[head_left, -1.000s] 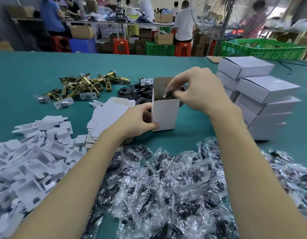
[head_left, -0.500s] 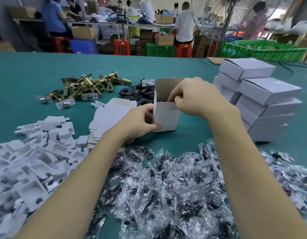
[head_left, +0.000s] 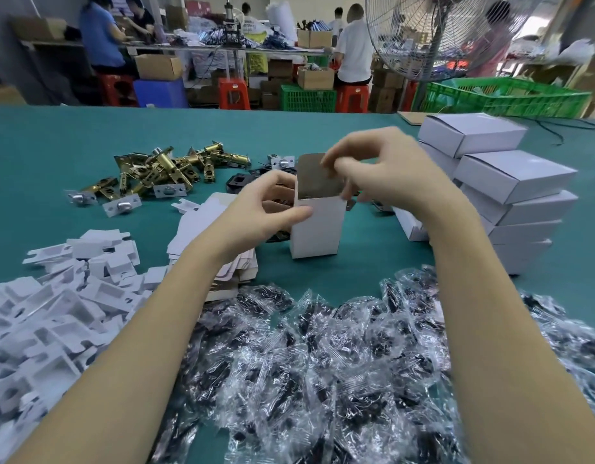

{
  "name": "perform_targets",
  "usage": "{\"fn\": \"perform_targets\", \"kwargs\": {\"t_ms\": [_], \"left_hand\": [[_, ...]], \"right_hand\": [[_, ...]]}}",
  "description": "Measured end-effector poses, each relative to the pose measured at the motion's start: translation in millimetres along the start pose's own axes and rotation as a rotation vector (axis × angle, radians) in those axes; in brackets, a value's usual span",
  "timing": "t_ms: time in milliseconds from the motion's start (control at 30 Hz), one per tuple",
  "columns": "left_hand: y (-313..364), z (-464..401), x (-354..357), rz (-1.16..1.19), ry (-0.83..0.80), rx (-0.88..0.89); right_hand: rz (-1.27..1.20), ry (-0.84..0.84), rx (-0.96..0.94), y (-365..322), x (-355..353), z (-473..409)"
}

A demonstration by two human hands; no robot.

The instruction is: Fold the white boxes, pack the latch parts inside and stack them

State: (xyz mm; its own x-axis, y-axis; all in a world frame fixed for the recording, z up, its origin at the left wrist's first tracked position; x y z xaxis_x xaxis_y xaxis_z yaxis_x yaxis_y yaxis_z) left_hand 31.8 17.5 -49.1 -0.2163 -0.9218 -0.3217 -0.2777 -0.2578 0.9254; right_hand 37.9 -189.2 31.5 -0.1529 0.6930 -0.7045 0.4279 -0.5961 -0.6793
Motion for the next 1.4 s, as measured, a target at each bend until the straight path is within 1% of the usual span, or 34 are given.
{"fn": "perform_targets", "kwargs": {"t_ms": [33,67,167,233,333,433,533,600,700,767,867,933,1033,1100,1167,1200,1300,1400], "left_hand": [[0,0,-1,0.035,0.034,0.018],[0,0,-2,0.061,0.071,0.047],[1,0,-3,0.055,0.153,0.150],[1,1,-3,-0.011,0.171,0.182],[-1,3,-3,-0.036,0.187,0.189],[-1,3,-3,-0.040,0.209,0.180],[0,4,-3,-0.042,0.220,0.183],[-1,4,-2,-0.044,0.218,0.191],[0,4,-2,-0.039,0.214,0.192],[1,4,-1,-0.046,0.204,0.181],[4,2,3,-0.100,0.196,0.159],[6,0,7,-0.089,0.244,0.139],[9,-3,12,-0.137,0.326,0.132],[10,-5,12,-0.069,0.352,0.117],[10,-5,10,0.083,0.335,0.098],[12,-6,9,0.097,0.314,0.105],[17,-5,8,-0.052,0.271,0.143],[18,-3,7,-0.107,0.268,0.130]], "right_hand": [[-0.096,0.081,0.022,5,-1,-1],[-0.183,0.124,0.068,11,-1,-1],[-0.449,0.145,0.210,28,7,-3],[-0.563,0.113,0.274,36,14,-4],[-0.706,0.026,0.334,43,27,-6],[-0.836,0.044,0.406,49,34,-7],[-0.868,0.048,0.474,54,39,-6],[-0.905,0.027,0.491,57,42,-6],[-1.031,-0.040,0.472,58,45,-7],[-1.058,-0.094,0.455,58,45,-9],[-1.064,-0.128,0.446,59,44,-10],[-1.051,-0.132,0.435,59,44,-10],[-0.946,-0.097,0.367,55,44,-15],[-0.911,-0.039,0.292,53,46,-18],[-0.942,0.005,0.224,52,48,-18],[-0.959,0.010,0.202,52,49,-17],[-0.959,0.010,0.173,53,50,-15],[-0.942,0.009,0.154,53,51,-16]]}}
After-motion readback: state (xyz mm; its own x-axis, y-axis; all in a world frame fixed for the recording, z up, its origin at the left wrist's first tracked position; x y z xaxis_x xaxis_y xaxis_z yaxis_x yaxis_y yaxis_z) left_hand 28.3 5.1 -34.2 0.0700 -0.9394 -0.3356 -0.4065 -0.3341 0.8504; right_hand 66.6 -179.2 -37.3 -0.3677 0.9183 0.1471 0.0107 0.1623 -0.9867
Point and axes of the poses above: each hand's wrist, its own z-axis away from the middle knuckle, its own x-axis out of the palm, y = z × x, the point moved 1 cm from there along -z, towards the middle knuckle, and after that the axes turned 7 degrees about -y, right-handed, at the moved point
